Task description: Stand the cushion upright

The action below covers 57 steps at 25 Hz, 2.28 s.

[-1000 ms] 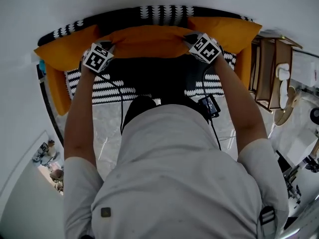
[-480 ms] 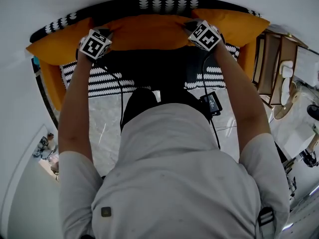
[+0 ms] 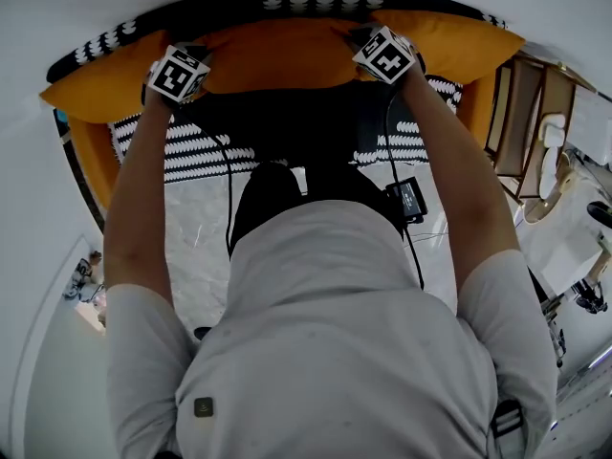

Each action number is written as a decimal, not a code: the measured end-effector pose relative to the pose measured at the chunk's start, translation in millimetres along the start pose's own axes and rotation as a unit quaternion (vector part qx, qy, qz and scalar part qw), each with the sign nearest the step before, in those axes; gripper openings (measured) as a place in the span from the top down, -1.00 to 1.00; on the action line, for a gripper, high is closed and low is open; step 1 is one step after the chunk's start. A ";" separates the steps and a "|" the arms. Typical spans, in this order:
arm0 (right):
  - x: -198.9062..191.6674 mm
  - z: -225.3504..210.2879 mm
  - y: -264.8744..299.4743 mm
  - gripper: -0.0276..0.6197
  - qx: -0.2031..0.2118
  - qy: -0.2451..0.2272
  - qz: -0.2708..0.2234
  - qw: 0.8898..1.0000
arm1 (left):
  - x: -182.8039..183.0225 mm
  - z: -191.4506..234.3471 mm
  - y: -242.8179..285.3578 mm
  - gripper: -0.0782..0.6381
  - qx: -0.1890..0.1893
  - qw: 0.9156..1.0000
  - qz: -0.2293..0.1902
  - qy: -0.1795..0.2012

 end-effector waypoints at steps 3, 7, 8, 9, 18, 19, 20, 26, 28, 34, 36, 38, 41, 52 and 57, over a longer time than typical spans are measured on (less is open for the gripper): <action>1.4 -6.8 9.8 0.82 -0.002 0.003 0.006 1.000 | 2.6 9.0 8.9 0.70 -0.009 1.000 -0.006 -0.022; 1.4 -17.3 21.7 0.82 -0.005 0.014 0.016 1.000 | 6.6 19.1 19.0 0.70 0.002 1.000 0.000 -0.024; 2.0 -19.3 23.6 0.82 -0.005 0.017 0.019 1.000 | 8.0 21.8 20.8 0.69 0.006 1.000 -0.001 -0.027; 2.9 -21.0 25.0 0.82 -0.005 0.020 0.020 1.000 | 9.6 24.5 22.5 0.69 0.010 0.999 -0.003 -0.032; 2.5 -33.5 37.9 0.79 -0.007 0.020 0.030 0.999 | 16.7 35.9 35.6 0.62 0.027 0.999 -0.007 -0.037; 3.0 -33.2 36.6 0.77 -0.010 0.020 0.030 0.999 | 16.7 36.3 34.4 0.60 0.030 0.999 -0.008 -0.038; 3.3 -32.4 35.1 0.75 -0.012 0.022 0.029 0.999 | 16.4 36.5 32.9 0.57 0.033 0.999 -0.011 -0.039; 2.4 -28.9 20.9 0.47 -0.021 0.033 0.005 0.999 | 14.8 39.7 15.5 0.30 0.081 0.996 -0.042 -0.027; 3.6 -27.1 13.1 0.42 -0.029 0.035 -0.001 0.999 | 15.8 39.2 6.0 0.28 0.093 0.994 -0.054 -0.023; 14.6 -11.7 -26.9 0.39 -0.058 0.036 -0.041 0.997 | 29.8 8.1 -37.0 0.24 0.094 0.986 -0.127 -0.052; 23.7 -4.2 -47.1 0.39 -0.071 0.039 -0.067 0.995 | 36.1 -7.1 -56.3 0.24 0.091 0.982 -0.157 -0.058; 34.2 4.0 -70.7 0.39 -0.087 0.046 -0.096 0.990 | 43.0 -22.4 -78.2 0.24 0.089 0.976 -0.189 -0.061; 47.0 20.1 -108.3 0.40 -0.107 0.054 -0.139 0.983 | 55.3 -47.9 -114.8 0.24 0.089 0.965 -0.240 -0.065; 106.9 103.5 -267.2 0.75 -0.148 0.033 -0.304 0.941 | 89.8 -168.9 -257.7 0.42 0.070 0.908 -0.405 -0.085; 125.6 132.8 -341.5 0.89 -0.163 0.017 -0.377 0.912 | 98.4 -218.1 -315.1 0.63 0.085 0.882 -0.456 -0.078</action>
Point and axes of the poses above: the fingertips, and each gripper's own axes: y forward along the fingers, z to its left, x out of its top, the point moved 2 cm from there along -y, backward along the fingers, and after that the axes turned 7 degrees about -y, right-handed, at the moved point
